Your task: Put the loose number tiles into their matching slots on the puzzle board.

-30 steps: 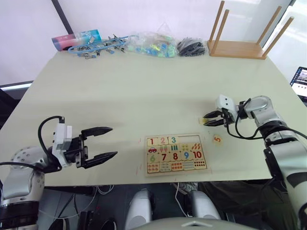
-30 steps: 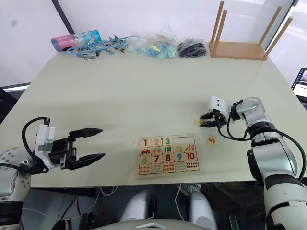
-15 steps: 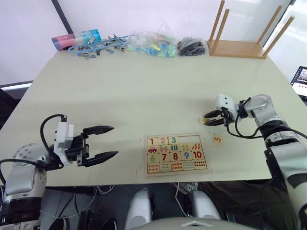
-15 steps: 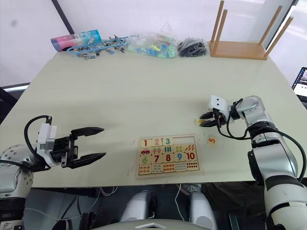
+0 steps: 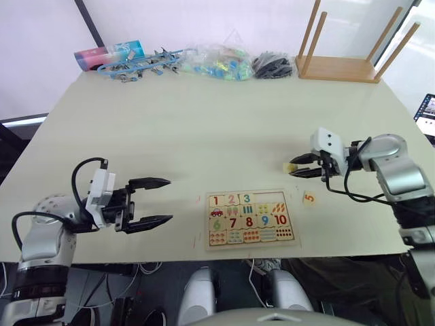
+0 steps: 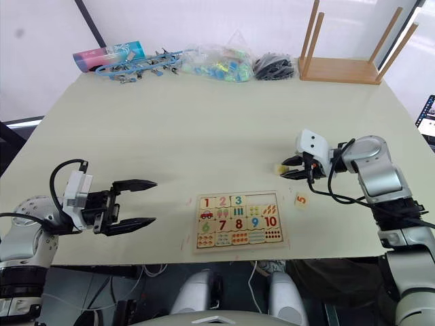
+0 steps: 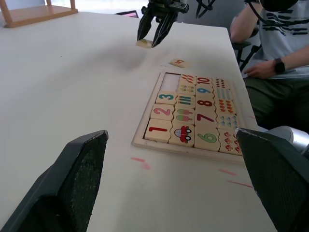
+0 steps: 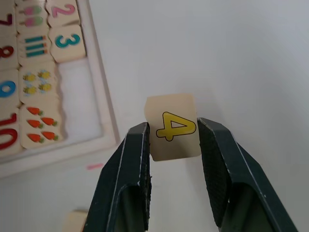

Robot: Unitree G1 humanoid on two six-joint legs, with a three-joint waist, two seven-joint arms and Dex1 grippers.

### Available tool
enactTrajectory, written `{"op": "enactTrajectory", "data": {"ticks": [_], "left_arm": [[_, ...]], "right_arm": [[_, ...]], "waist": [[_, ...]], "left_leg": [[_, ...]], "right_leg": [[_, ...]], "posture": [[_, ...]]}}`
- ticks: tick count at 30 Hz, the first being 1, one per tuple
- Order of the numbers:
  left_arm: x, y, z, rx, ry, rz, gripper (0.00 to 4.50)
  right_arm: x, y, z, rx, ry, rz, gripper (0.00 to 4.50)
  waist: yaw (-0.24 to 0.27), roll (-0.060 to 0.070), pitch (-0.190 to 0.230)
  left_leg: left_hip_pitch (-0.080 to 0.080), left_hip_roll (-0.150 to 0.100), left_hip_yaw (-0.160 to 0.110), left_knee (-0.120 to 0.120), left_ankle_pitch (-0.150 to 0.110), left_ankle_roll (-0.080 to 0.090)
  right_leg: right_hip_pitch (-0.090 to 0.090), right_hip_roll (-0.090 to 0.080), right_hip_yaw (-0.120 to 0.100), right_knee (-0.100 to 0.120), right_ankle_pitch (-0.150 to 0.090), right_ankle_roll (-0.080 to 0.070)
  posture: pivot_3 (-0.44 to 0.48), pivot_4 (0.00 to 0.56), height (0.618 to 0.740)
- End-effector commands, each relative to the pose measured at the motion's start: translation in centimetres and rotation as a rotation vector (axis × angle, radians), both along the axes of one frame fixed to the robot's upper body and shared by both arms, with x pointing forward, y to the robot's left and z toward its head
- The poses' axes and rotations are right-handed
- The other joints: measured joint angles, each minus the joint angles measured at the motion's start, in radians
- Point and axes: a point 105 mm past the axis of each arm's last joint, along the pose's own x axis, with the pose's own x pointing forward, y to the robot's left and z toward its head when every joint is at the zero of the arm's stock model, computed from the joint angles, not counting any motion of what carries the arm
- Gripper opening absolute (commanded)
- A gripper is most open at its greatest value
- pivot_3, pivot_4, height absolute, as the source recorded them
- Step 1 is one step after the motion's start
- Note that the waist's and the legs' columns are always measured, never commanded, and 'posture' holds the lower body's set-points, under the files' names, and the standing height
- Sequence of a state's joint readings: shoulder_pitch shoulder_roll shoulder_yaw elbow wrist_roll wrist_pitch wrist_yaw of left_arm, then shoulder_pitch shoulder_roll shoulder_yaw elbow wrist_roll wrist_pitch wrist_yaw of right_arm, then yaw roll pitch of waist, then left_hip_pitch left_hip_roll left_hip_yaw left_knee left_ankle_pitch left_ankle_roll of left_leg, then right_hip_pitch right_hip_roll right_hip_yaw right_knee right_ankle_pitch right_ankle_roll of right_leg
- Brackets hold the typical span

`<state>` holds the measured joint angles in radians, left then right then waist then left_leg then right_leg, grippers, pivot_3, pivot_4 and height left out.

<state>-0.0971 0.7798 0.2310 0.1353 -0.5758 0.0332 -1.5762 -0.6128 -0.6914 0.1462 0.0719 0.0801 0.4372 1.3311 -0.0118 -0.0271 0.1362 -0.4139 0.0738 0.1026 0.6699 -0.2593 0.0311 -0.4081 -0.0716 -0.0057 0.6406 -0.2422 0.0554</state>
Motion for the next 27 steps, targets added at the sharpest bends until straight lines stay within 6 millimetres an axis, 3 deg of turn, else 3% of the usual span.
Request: {"op": "enactTrajectory", "data": {"ticks": [1,14,27], "left_arm": [[0.1,-0.3,0.5,0.027,-0.022,-0.067,4.5],[0.2,-0.6,0.3,0.061,-0.012,-0.127,4.5],[-0.1,-1.0,0.4,0.061,-0.016,-0.155,4.5]], "right_arm": [[-1.2,1.0,1.7,-0.021,-0.028,-0.025,0.88],[-4.4,4.6,0.9,-0.159,0.037,0.005,0.88],[-4.6,7.2,-0.7,-0.272,0.043,0.054,0.88]], "waist": [[0.001,0.0,0.0],[0.0,-0.001,0.0],[0.0,-0.001,-0.001]], "left_leg": [[0.0,0.0,0.0,0.0,0.0,0.0],[-0.001,0.0,-0.001,0.0,0.0,0.0],[-0.001,0.0,-0.001,0.0,0.0,0.0]], "right_leg": [[0.0,0.0,0.0,0.0,-0.001,-0.003],[-0.001,0.0,0.0,0.0,-0.002,-0.003],[-0.002,0.0,0.0,0.0,-0.002,-0.003]], "posture": [[0.0,0.15,0.738],[0.0,0.15,0.738],[0.0,0.15,0.738]]}}
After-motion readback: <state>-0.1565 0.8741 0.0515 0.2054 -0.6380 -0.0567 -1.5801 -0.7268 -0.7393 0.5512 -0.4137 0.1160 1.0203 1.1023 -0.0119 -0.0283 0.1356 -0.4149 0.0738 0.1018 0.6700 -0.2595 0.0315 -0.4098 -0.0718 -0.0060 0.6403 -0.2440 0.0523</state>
